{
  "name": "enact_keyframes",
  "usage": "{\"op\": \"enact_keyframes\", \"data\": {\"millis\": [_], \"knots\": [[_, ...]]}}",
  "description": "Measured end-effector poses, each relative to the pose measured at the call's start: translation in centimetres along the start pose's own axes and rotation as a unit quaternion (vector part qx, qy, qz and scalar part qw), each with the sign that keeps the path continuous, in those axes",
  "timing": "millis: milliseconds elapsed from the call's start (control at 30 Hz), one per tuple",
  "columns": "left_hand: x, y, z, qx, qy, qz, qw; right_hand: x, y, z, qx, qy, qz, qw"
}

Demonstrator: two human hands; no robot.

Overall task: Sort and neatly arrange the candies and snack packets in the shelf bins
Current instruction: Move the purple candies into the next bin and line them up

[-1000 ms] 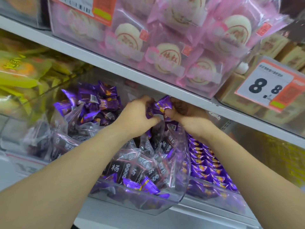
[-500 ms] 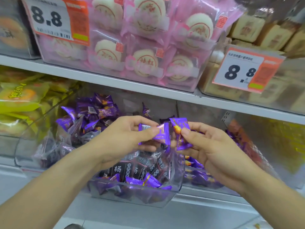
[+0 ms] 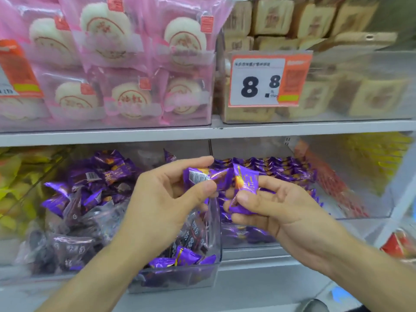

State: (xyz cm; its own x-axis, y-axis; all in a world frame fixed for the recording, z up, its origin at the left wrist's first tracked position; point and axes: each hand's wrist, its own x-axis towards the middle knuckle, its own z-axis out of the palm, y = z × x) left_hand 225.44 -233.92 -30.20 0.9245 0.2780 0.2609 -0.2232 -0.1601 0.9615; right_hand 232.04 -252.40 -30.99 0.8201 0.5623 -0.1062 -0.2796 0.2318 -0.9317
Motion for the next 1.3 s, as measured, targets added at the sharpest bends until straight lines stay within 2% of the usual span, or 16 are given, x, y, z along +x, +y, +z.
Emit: {"op": "enact_keyframes", "data": {"millis": [167,300,433,567,833,933,1067,1200,1300], "knots": [[-0.5,0.3,1.7,-0.008,-0.078,0.032,0.996,-0.2,-0.6,-1.1,0.039,0.01,-0.004,0.999],[-0.3,0.2,3.0,-0.004,-0.057,0.053,0.997,-0.1,-1.3,-1.8,0.052,0.021,-0.021,0.998],[0.0,-0.1,3.6,-0.069,-0.057,-0.012,0.996,-0.1,-1.7,-2.3,0.06,0.008,0.0,0.998],[0.1,0.0,3.5,-0.031,-0.074,-0.036,0.996,0.1,-2.1,-2.6,0.068,0.01,0.009,0.998],[0.2,0.2,4.3,-0.132,-0.006,-0.082,0.988,-0.1,-2.7,-3.4,0.037,0.002,0.056,0.998],[0.3,0.1,4.7,-0.118,-0.002,-0.082,0.99,-0.1,-2.7,-3.6,0.011,-0.016,0.063,0.998],[0.2,-0.1,5.3,-0.092,-0.037,-0.061,0.993,-0.3,-2.6,-3.8,-0.011,-0.036,0.033,0.999],[0.0,-0.5,5.8,-0.107,-0.035,-0.058,0.992,-0.4,-2.7,-4.4,-0.055,0.009,-0.026,0.998],[0.2,-0.7,6.1,-0.107,-0.03,-0.059,0.992,-0.5,-2.7,-4.8,-0.081,0.008,-0.056,0.995]]}}
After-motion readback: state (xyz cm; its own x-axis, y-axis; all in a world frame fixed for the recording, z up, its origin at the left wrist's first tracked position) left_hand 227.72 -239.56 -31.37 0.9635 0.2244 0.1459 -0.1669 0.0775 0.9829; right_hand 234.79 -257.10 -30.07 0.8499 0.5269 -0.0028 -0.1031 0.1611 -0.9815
